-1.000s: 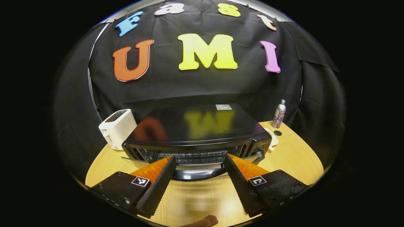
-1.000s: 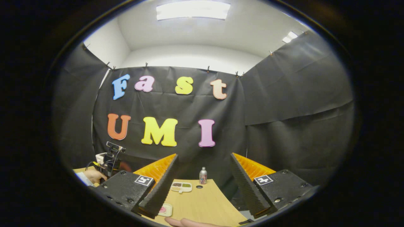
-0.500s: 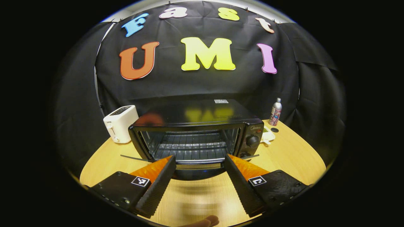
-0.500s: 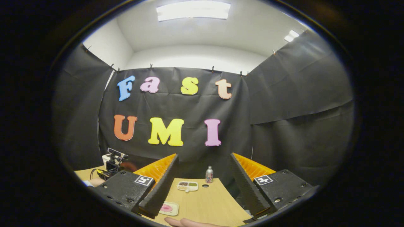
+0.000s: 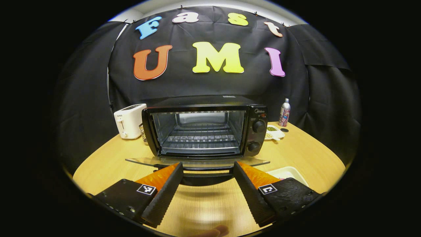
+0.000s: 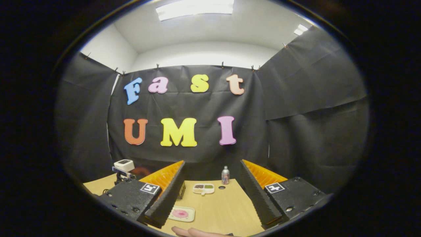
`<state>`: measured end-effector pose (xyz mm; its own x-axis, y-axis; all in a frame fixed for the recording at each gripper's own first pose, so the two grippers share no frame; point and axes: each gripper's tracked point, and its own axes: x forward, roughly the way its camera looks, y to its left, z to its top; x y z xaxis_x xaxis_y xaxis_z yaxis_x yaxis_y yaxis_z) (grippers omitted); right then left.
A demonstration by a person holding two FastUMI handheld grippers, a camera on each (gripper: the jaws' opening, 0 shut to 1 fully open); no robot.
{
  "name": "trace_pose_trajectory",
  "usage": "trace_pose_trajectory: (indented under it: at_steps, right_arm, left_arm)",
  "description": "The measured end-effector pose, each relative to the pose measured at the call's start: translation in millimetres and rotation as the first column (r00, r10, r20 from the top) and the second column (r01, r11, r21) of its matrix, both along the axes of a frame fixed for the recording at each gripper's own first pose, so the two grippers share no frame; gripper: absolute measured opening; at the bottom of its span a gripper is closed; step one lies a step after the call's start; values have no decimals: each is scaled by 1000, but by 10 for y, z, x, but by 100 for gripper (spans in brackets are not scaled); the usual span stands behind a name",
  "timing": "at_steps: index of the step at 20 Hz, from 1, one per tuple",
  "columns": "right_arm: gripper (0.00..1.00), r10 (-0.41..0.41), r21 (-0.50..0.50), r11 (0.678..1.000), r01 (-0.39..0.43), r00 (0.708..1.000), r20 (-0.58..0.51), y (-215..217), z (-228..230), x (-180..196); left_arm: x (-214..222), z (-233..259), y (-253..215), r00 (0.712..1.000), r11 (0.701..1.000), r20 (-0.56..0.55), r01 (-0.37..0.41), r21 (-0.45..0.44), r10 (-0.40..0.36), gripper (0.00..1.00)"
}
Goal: Open the electric oven with the left hand, put the food in, and close the electric oven.
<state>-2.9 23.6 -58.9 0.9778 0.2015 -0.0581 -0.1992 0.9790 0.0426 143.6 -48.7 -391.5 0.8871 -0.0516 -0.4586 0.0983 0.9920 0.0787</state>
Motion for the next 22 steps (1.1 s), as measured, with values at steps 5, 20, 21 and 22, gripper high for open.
trace_pose_trajectory:
  at_steps: [5,20,21,22]
  right_arm:
    - [98,-16,12,1000,16,1000,-12,-41,-104,59]
    - [98,-31,-64,998,24,995,-99,-25,-618,336]
    - [99,-29,-68,997,21,993,-117,-11,-680,372]
    - [98,-28,-73,997,18,990,-136,-3,-740,410]
  left_arm:
    - [-143,-163,-12,999,1000,32,-23,12,22,96]
    - [-406,-794,-14,995,999,-102,-25,-44,21,94]
    - [-401,-786,-9,994,999,-103,-26,-46,21,94]
    - [-407,-788,2,994,999,-104,-29,-40,25,93]
